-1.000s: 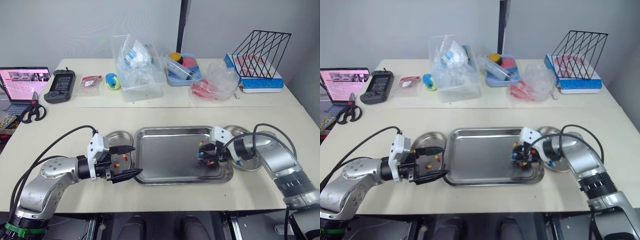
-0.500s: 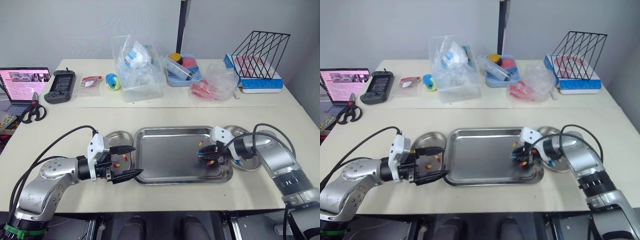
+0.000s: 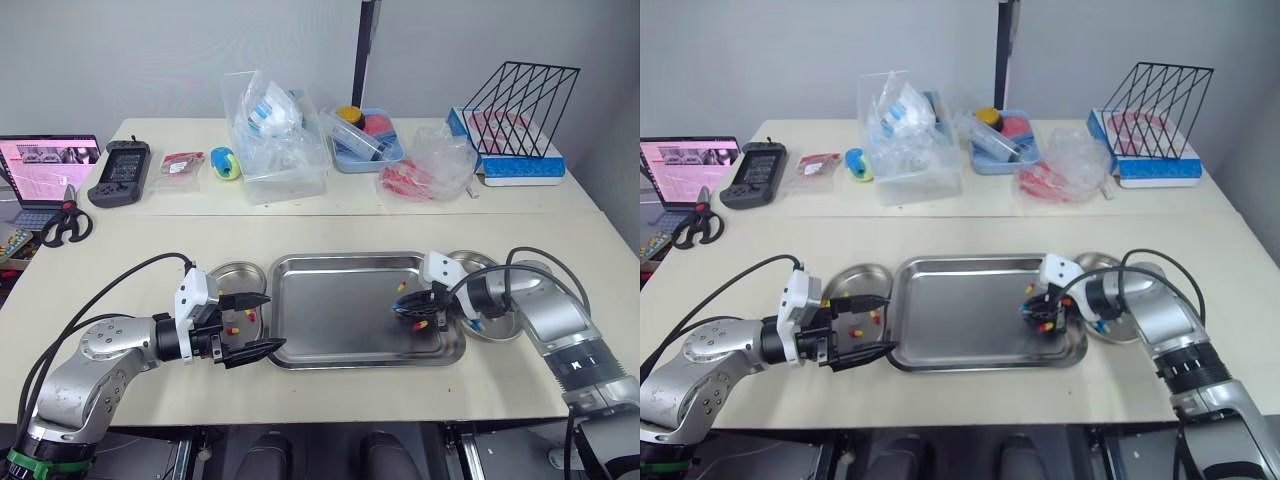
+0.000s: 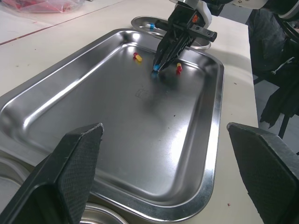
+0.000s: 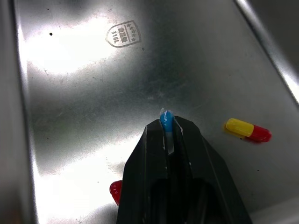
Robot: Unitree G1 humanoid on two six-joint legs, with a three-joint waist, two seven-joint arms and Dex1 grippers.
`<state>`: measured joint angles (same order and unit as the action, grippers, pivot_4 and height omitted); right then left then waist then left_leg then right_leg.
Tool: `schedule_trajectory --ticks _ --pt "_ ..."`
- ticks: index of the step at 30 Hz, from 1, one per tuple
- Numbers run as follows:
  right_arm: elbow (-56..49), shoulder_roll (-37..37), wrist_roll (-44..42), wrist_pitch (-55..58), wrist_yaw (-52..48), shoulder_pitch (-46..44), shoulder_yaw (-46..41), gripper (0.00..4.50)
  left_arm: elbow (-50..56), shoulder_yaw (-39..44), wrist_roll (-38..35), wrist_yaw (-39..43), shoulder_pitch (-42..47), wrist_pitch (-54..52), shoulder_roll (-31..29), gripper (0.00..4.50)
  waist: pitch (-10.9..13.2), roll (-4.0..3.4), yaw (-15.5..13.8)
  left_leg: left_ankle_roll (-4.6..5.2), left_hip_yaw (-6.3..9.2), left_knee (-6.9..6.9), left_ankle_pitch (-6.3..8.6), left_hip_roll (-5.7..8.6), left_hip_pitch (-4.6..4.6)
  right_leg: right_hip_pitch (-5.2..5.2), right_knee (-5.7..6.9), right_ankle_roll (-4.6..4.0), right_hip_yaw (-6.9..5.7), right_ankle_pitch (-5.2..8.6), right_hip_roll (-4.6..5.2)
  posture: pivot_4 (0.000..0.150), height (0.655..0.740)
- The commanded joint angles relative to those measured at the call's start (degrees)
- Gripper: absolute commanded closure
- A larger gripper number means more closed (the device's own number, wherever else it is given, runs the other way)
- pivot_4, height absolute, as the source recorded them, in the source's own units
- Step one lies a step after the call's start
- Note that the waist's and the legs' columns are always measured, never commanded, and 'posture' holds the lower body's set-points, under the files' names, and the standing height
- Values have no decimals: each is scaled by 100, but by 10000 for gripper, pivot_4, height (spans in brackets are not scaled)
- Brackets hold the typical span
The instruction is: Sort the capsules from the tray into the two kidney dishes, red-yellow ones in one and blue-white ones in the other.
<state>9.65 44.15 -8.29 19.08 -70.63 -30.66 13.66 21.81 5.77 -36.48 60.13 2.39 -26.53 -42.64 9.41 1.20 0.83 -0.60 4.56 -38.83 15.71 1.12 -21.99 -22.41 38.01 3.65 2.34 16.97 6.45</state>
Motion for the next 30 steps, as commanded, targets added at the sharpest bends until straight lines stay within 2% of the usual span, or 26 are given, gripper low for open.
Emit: schedule_trajectory --ticks 1,6,12,18,27,30 --pt "-696 145 -512 183 10 227 -644 44792 198 192 -149 5 10 -5 -49 0 0 0 -13 0 1 0 0 0 -4 -4 0 0 0 0 0 1500 7275" --pt "-1787 521 -1518 1046 235 1038 -2080 44792 193 239 -174 -16 -7 6 -58 0 1 0 -34 0 11 0 0 1 -20 -14 -3 0 -1 0 3 1500 7275" --pt "-2087 897 -1906 1584 662 1944 -3395 44792 134 249 -171 7 -6 32 -35 0 1 0 -30 1 -1 2 1 1 -7 0 -3 0 -2 0 1 1500 7275" --pt "-2077 904 -1869 1661 1014 2506 -3759 44792 50 169 -159 83 50 39 -15 0 1 -2 -13 2 -8 1 1 1 -4 2 -2 0 1 0 1 1500 7275" --pt "-1576 872 -1437 1308 1510 2554 -3456 44792 -1 115 -132 112 129 54 27 0 1 -2 -16 1 -10 0 1 1 -2 5 -3 0 1 0 1 1500 7275" --pt "-1523 861 -1417 1280 1513 2528 -3364 34686 -5 115 -127 117 131 61 28 0 1 -2 -12 1 -10 -1 1 1 -2 5 -3 0 1 0 1 1500 7275"
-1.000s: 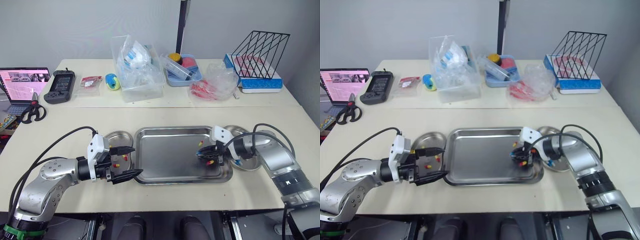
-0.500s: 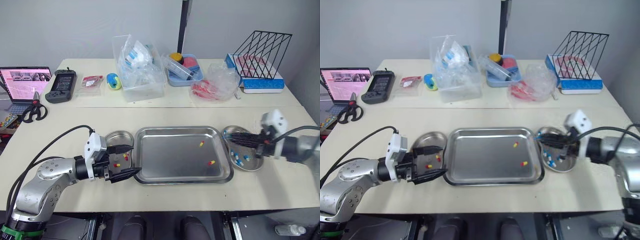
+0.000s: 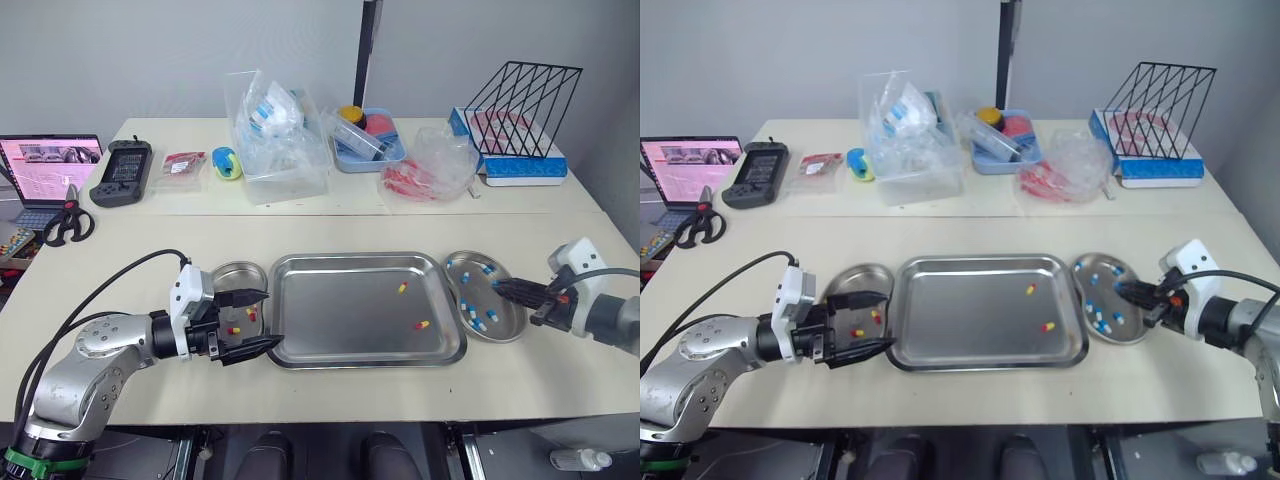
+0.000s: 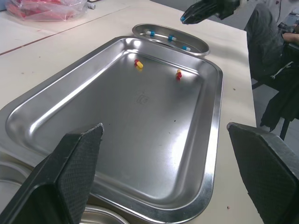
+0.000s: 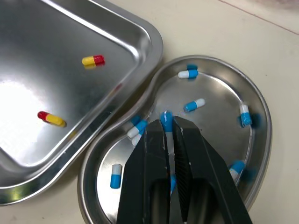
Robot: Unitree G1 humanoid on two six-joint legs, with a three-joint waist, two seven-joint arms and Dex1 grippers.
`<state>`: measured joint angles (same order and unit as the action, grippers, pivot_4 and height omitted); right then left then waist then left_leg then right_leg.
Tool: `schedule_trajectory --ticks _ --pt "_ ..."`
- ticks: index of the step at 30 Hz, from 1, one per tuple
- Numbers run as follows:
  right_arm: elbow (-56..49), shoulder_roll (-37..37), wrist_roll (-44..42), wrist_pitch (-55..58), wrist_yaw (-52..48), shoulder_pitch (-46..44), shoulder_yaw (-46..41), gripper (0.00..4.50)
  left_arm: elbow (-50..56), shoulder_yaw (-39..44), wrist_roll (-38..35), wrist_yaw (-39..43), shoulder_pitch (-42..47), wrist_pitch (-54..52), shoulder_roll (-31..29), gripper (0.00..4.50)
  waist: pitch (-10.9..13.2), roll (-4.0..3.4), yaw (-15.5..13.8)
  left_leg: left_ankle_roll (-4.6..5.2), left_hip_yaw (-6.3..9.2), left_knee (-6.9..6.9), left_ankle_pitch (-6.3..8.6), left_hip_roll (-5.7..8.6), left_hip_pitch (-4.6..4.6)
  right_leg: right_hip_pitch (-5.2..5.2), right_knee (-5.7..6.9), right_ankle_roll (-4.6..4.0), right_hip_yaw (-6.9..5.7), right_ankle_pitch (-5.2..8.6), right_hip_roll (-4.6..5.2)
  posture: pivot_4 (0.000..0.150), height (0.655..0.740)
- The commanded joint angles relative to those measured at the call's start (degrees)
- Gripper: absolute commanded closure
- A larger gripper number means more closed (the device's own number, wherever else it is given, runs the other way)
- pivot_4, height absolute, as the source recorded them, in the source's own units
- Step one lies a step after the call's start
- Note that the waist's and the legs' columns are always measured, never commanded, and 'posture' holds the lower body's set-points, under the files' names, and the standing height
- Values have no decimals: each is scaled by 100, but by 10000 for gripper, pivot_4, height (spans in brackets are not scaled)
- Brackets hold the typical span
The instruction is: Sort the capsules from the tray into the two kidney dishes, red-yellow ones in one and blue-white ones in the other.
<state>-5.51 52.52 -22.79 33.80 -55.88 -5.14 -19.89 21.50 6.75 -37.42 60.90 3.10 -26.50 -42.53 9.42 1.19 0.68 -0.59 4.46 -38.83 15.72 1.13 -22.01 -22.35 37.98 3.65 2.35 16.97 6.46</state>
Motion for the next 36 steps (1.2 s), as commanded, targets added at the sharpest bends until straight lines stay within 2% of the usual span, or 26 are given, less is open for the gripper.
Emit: schedule_trajectory --ticks 1,5,10,17,24,30,36 --pt "15 20 43 -200 40 -31 25 31565 23 16 -30 40 62 60 18 0 0 0 6 0 0 0 0 0 0 0 0 0 0 0 0 1500 7275" --pt "150 29 135 -295 134 -104 98 17512 -6 15 -16 46 87 75 25 0 0 0 7 0 0 0 0 0 0 -1 0 0 1 0 0 1500 7275" --pt "53 60 -111 -276 96 -86 -274 143 -71 119 -16 53 113 128 9 0 0 -1 2 0 0 0 0 0 -1 -1 0 0 0 0 0 1500 7275" --pt "-436 -165 -833 -760 -522 580 -1306 143 -356 859 -140 19 -9 122 -183 0 1 -1 2 0 2 3 0 -2 -2 0 -2 0 -4 0 -1 1500 7275" --pt "-250 -588 -857 -1106 -237 1423 -2190 143 -1110 2267 38 -278 -678 382 -324 0 1 -1 6 2 1 8 1 -3 7 4 -3 0 -1 0 -2 1500 7275" --pt "-108 -1020 -841 -1430 61 1902 -2478 143 -1767 3005 246 -389 -1241 814 -226 0 1 -2 2 2 -1 8 1 -3 11 8 -6 0 1 1 0 1500 7275" --pt "568 -1052 -731 -1883 27 1990 -2465 143 -2290 3316 402 -327 -1618 1211 -183 0 1 -1 -1 2 -4 12 1 -4 19 13 -5 0 2 1 0 1500 7275"
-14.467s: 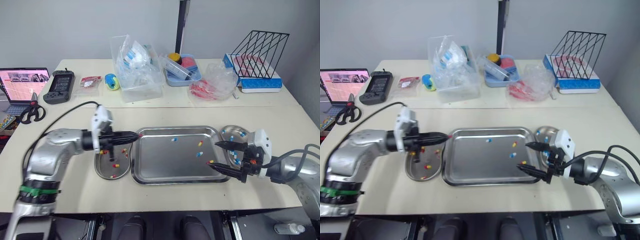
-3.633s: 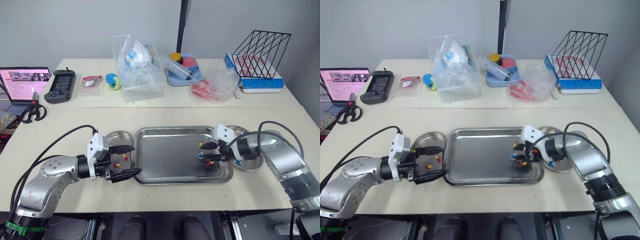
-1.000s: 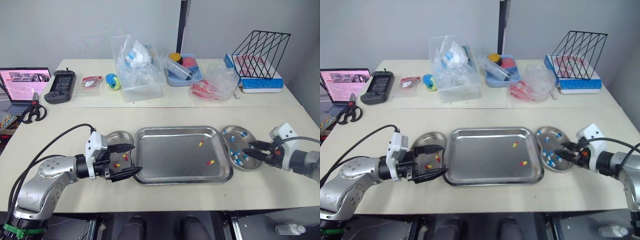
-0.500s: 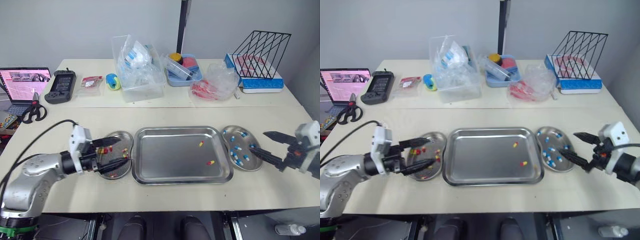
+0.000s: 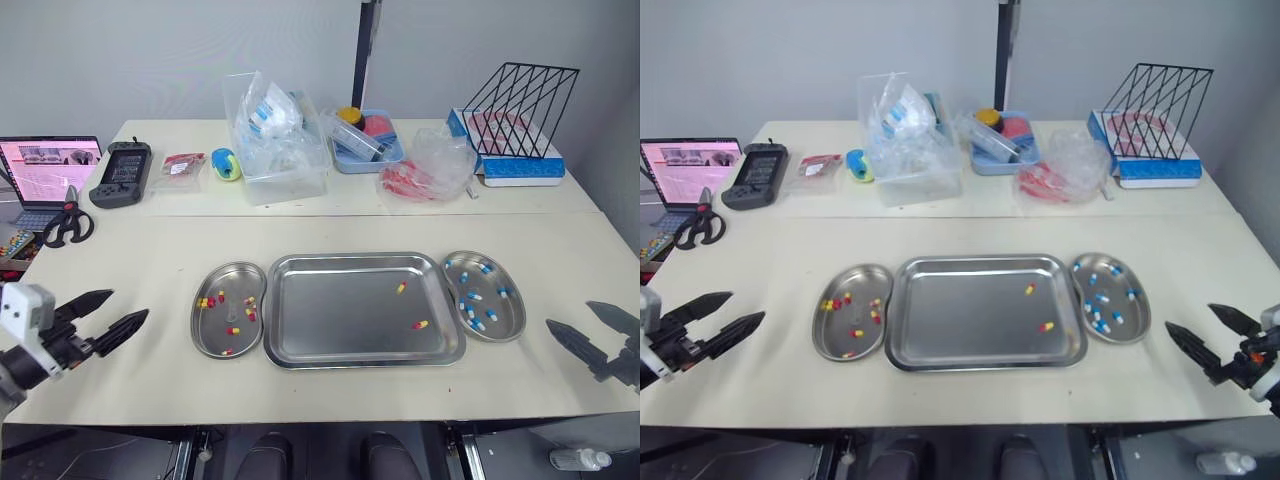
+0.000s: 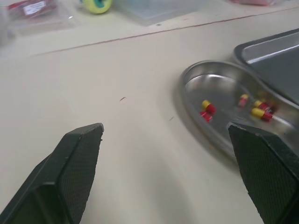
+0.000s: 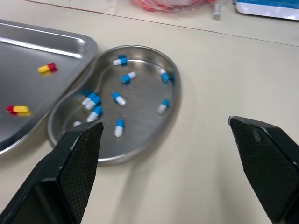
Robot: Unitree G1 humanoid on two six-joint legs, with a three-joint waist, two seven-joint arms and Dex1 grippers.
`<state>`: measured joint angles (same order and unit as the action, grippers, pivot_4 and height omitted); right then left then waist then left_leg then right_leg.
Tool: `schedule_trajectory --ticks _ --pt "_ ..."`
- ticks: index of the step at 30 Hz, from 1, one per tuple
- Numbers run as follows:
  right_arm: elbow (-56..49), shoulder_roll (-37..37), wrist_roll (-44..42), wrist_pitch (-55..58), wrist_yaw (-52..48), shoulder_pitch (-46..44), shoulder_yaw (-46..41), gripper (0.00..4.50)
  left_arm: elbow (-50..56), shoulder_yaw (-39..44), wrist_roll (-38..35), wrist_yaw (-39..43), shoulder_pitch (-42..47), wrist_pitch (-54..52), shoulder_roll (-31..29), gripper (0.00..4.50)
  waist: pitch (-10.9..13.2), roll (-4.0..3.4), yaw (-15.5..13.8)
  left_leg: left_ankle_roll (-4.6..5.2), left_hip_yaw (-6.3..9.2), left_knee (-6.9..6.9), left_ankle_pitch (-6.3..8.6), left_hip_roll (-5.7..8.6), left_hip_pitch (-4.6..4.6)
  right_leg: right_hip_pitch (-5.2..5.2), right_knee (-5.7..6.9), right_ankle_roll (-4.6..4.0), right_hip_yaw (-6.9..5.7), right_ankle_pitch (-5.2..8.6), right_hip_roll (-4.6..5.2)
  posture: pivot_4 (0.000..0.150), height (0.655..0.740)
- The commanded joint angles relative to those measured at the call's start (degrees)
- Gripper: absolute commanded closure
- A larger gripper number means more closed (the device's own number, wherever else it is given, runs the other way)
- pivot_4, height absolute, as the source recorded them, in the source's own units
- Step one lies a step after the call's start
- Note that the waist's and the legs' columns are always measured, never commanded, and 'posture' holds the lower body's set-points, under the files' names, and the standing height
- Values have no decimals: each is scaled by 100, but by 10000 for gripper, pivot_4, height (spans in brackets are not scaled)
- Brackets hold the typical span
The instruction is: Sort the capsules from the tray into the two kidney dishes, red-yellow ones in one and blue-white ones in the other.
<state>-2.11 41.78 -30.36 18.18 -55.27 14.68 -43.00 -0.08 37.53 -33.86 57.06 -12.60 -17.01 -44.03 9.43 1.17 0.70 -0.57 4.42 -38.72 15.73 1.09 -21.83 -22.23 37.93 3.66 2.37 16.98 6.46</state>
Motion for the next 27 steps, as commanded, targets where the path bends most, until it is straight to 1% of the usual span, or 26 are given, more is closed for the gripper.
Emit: schedule_trajectory --ticks 1,6,27 --pt "375 35 82 -434 -29 -4 -122 143 -195 236 60 81 -64 309 -42 0 0 0 -5 0 0 0 0 0 1 2 0 0 -1 0 0 1500 7275" --pt "583 76 57 -579 -81 -7 -74 143 -233 199 43 86 -81 378 -57 0 0 0 9 0 0 0 0 0 0 2 0 0 0 0 1 1500 7275" --pt "391 130 -58 -429 -97 -5 -36 143 185 -171 -34 14 20 153 0 0 0 -1 10 0 0 2 0 -1 1 2 1 0 1 0 1 1500 7275"
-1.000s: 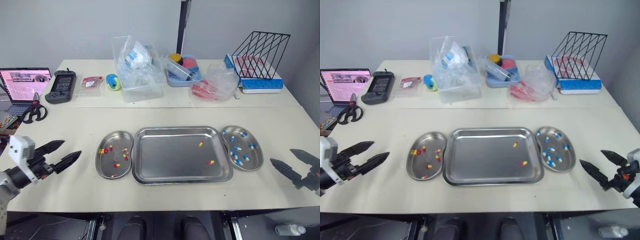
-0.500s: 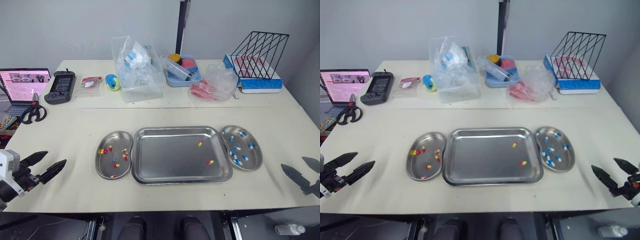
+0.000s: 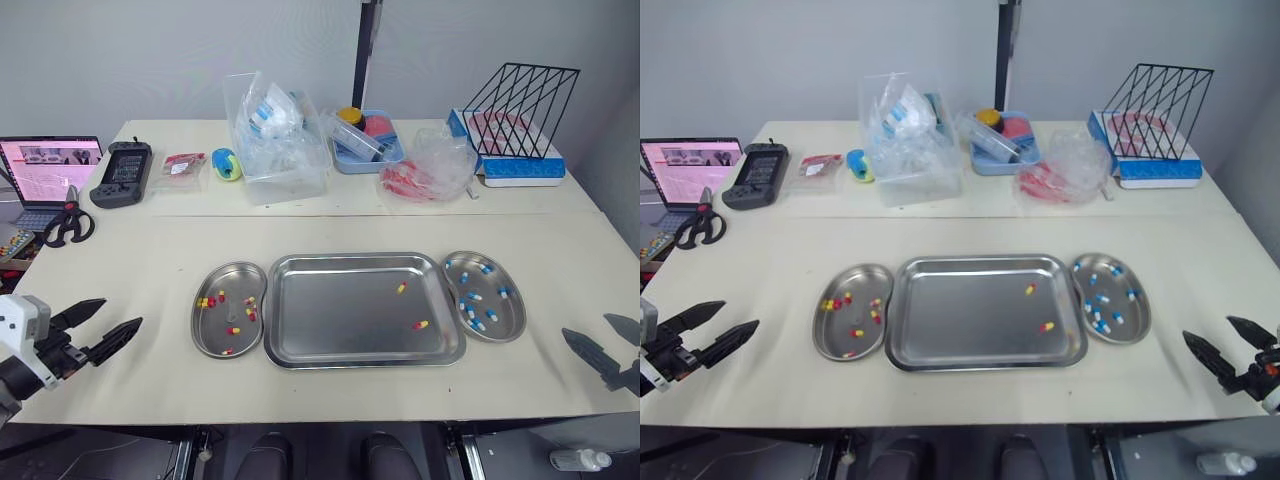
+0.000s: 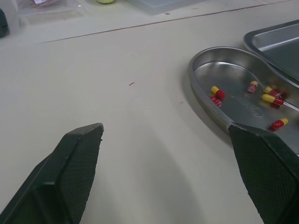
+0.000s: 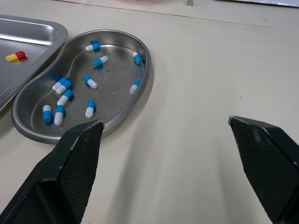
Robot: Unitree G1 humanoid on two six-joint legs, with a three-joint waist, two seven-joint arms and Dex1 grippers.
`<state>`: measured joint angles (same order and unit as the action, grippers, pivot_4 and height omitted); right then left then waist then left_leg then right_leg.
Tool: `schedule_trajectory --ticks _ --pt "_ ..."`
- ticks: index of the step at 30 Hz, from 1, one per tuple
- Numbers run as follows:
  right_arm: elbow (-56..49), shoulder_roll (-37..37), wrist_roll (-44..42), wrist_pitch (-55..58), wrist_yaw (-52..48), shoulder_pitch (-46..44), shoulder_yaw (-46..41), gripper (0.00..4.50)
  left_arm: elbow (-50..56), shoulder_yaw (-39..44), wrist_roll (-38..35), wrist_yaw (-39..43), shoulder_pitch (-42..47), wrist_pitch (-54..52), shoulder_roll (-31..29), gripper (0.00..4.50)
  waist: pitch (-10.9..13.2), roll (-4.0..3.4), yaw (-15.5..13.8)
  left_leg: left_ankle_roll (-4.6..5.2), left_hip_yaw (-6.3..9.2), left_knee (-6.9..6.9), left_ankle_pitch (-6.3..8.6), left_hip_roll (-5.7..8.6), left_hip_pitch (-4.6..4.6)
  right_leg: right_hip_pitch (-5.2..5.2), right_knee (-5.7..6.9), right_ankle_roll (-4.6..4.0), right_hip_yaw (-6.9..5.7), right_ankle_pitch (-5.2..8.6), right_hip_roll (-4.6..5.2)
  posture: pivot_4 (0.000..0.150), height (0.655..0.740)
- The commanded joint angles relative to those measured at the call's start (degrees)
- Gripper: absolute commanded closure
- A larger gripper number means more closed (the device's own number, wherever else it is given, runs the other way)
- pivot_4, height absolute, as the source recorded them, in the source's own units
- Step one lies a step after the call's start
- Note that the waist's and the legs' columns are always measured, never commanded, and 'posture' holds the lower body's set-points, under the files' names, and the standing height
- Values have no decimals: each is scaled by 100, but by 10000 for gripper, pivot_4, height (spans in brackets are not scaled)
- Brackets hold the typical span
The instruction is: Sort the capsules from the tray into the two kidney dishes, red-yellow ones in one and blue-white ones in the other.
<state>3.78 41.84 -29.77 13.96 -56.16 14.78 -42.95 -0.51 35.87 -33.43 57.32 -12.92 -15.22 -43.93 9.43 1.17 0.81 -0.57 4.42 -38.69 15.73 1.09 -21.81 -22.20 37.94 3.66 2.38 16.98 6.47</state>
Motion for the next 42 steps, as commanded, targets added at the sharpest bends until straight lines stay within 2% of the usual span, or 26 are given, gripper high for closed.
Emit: schedule_trajectory --ticks 1,9,15,21,26,33,42 --pt "-220 124 -140 16 -5 -34 -30 143 251 -33 -79 -20 71 -50 -13 0 0 0 -1 0 0 0 0 0 0 0 0 0 0 0 0 1500 7275" --pt "-800 206 -362 311 -82 -319 384 143 450 -890 -51 158 918 -285 -108 0 0 -1 -3 0 1 -2 0 1 -1 0 4 0 -1 0 0 1500 7275" --pt "-1539 349 -611 597 -359 -530 930 143 526 -2037 39 449 2043 -403 45 0 0 0 -16 -1 2 -7 -1 4 -3 -1 6 0 -2 0 0 1500 7275" --pt "-1913 586 -779 768 -861 -685 1489 143 444 -3344 280 865 3181 -407 574 0 -1 2 -10 -1 4 -17 -1 6 -13 -2 6 3 -5 -2 -1 1500 7275" --pt "-1875 713 -594 617 -1206 -848 1995 143 -53 -4540 835 1285 4163 -101 1391 0 -1 3 -26 -2 4 -26 -2 8 -19 -1 7 3 -9 -2 -1 1500 7275" --pt "-1658 697 -377 484 -1232 -932 2125 143 -580 -5435 1685 713 4873 34 2552 0 1 5 -16 -1 4 -29 -2 12 -23 -2 4 5 -8 -2 -1 1500 7275" --pt "-1660 693 -363 508 -1181 -794 2030 143 -1013 -6351 2650 37 5136 -256 3475 0 1 6 -30 -1 4 -31 -2 13 -23 -2 4 5 -6 -2 -1 1500 7275"
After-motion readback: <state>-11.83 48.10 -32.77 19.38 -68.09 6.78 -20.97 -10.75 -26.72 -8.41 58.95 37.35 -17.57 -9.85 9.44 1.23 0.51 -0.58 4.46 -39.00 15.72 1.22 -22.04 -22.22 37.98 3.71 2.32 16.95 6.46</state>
